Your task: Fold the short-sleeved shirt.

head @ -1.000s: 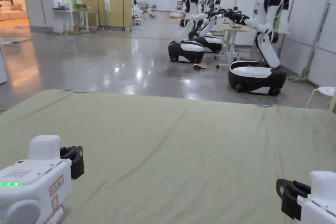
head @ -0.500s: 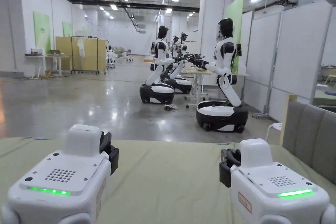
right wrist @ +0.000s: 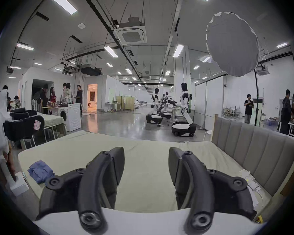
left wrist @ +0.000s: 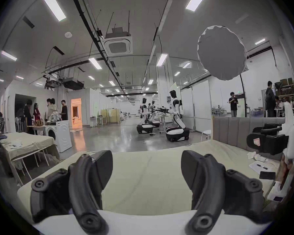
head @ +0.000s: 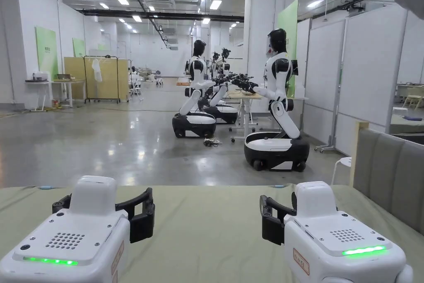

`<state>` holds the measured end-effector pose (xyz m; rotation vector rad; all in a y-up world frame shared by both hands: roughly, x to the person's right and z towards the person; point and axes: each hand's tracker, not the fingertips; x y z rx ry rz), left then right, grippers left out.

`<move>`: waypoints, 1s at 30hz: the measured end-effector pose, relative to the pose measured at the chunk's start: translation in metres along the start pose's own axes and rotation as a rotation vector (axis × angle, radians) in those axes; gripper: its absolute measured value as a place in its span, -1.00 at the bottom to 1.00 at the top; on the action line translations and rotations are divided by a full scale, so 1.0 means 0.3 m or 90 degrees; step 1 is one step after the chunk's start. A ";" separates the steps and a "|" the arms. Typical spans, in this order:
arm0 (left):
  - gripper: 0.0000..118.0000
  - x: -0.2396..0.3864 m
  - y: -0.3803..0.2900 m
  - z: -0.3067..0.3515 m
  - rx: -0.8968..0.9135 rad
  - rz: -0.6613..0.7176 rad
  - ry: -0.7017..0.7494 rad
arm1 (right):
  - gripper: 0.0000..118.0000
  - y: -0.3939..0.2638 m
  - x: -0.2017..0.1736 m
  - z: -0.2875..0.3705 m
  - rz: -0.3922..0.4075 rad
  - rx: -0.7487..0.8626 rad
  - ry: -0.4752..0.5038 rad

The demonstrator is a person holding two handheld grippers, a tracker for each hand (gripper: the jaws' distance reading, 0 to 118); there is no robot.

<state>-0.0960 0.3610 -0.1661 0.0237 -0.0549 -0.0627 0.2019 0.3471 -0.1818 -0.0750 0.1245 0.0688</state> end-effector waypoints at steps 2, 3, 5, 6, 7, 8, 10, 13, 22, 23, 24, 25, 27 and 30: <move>0.88 0.001 -0.001 -0.001 0.002 -0.001 0.002 | 0.17 0.000 -0.004 0.000 0.002 0.006 -0.002; 0.94 0.001 -0.002 -0.001 0.001 -0.002 0.003 | 0.21 0.000 -0.004 0.000 0.000 0.008 -0.001; 1.00 0.000 -0.011 0.008 0.018 0.000 0.003 | 0.52 -0.001 0.001 0.000 -0.016 0.008 0.006; 1.00 -0.002 -0.008 0.007 0.017 0.003 0.001 | 0.63 -0.001 0.002 0.000 -0.019 0.008 0.009; 1.00 -0.006 -0.005 0.006 0.013 0.008 -0.005 | 0.66 -0.002 0.001 0.001 -0.019 0.008 0.016; 1.00 -0.007 -0.003 0.005 0.009 0.014 -0.008 | 0.66 -0.003 -0.001 0.000 -0.018 0.006 0.020; 1.00 -0.009 -0.004 0.000 0.008 0.019 -0.008 | 0.66 -0.003 -0.010 -0.004 -0.011 -0.001 0.020; 1.00 -0.005 -0.007 -0.007 0.009 0.017 -0.001 | 0.66 -0.001 -0.023 -0.016 -0.001 -0.013 0.025; 1.00 0.006 -0.040 -0.052 -0.018 0.022 -0.009 | 0.66 0.031 -0.067 -0.038 -0.014 -0.016 0.012; 1.00 0.007 -0.043 -0.056 -0.022 0.023 -0.009 | 0.66 0.036 -0.068 -0.038 -0.027 -0.021 0.010; 1.00 0.008 -0.045 -0.053 -0.025 0.022 -0.009 | 0.66 0.042 -0.070 -0.039 -0.039 -0.030 0.006; 1.00 0.009 -0.048 -0.054 -0.028 0.020 -0.009 | 0.66 0.050 -0.072 -0.038 -0.058 -0.050 -0.012; 1.00 0.009 -0.051 -0.055 -0.029 0.020 -0.010 | 0.65 0.060 -0.077 -0.040 -0.063 -0.062 -0.029; 1.00 0.007 -0.051 -0.050 -0.031 0.023 -0.013 | 0.66 0.056 -0.080 -0.035 -0.066 -0.061 -0.034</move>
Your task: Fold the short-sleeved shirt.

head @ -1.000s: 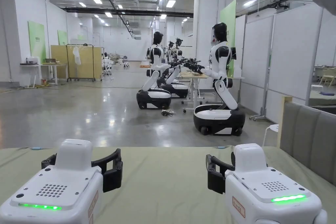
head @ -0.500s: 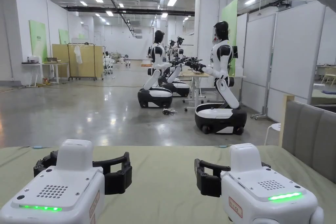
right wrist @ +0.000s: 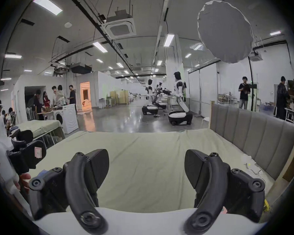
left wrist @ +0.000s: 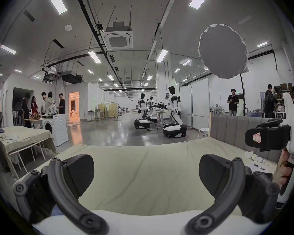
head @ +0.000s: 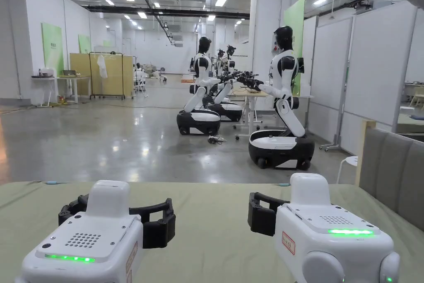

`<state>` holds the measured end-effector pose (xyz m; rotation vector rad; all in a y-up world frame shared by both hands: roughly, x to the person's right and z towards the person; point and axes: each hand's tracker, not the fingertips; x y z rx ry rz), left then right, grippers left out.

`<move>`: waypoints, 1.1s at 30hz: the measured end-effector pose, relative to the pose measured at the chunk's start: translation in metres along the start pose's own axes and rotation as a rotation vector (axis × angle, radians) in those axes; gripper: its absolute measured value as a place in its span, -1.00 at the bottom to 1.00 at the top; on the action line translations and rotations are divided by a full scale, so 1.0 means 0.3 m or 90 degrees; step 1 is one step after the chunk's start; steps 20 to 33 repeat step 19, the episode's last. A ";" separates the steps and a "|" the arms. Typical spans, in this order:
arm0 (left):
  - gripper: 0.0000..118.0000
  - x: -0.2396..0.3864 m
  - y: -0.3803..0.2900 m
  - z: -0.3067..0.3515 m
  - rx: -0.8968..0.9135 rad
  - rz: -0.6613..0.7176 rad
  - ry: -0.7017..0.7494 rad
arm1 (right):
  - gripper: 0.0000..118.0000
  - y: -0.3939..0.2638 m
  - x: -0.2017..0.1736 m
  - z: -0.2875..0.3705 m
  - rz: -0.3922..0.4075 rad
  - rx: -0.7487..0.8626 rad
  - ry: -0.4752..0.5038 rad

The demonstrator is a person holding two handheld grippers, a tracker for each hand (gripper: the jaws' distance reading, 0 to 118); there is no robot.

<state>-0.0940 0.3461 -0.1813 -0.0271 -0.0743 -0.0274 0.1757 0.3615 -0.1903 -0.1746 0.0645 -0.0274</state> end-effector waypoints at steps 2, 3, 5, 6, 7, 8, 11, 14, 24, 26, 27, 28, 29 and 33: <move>1.00 -0.001 0.002 0.004 0.002 0.001 -0.001 | 0.66 -0.002 -0.001 0.004 -0.013 -0.001 -0.001; 1.00 -0.001 0.004 0.004 0.003 0.000 -0.002 | 0.66 -0.002 -0.001 0.009 -0.027 -0.004 -0.003; 1.00 0.001 0.006 0.004 0.003 -0.002 -0.006 | 0.66 -0.003 0.008 0.016 -0.044 -0.003 0.004; 1.00 0.001 0.007 0.004 0.002 -0.003 -0.005 | 0.65 -0.001 0.009 0.018 -0.047 -0.004 0.007; 1.00 0.002 0.008 0.005 0.003 -0.003 -0.005 | 0.66 0.000 0.011 0.020 -0.049 -0.003 0.009; 1.00 0.003 0.008 0.005 0.003 -0.003 -0.007 | 0.66 -0.002 0.015 0.023 -0.049 0.004 0.014; 1.00 0.007 0.009 0.011 0.006 -0.004 -0.006 | 0.65 0.007 0.017 0.022 -0.056 0.016 0.010; 1.00 0.011 0.014 0.013 0.006 -0.004 -0.005 | 0.65 0.008 0.013 0.015 -0.037 -0.005 0.042; 1.00 0.021 0.017 0.021 0.010 -0.007 -0.005 | 0.66 0.009 -0.001 0.028 -0.017 -0.027 0.063; 1.00 0.021 0.017 0.021 0.010 -0.007 -0.005 | 0.66 0.009 -0.001 0.028 -0.017 -0.027 0.063; 1.00 0.021 0.017 0.021 0.010 -0.007 -0.005 | 0.66 0.009 -0.001 0.028 -0.017 -0.027 0.063; 1.00 0.021 0.017 0.021 0.010 -0.007 -0.005 | 0.66 0.009 -0.001 0.028 -0.017 -0.027 0.063; 1.00 0.021 0.017 0.021 0.010 -0.007 -0.005 | 0.66 0.009 -0.001 0.028 -0.017 -0.027 0.063; 1.00 0.021 0.017 0.021 0.010 -0.007 -0.005 | 0.66 0.009 -0.001 0.028 -0.017 -0.027 0.063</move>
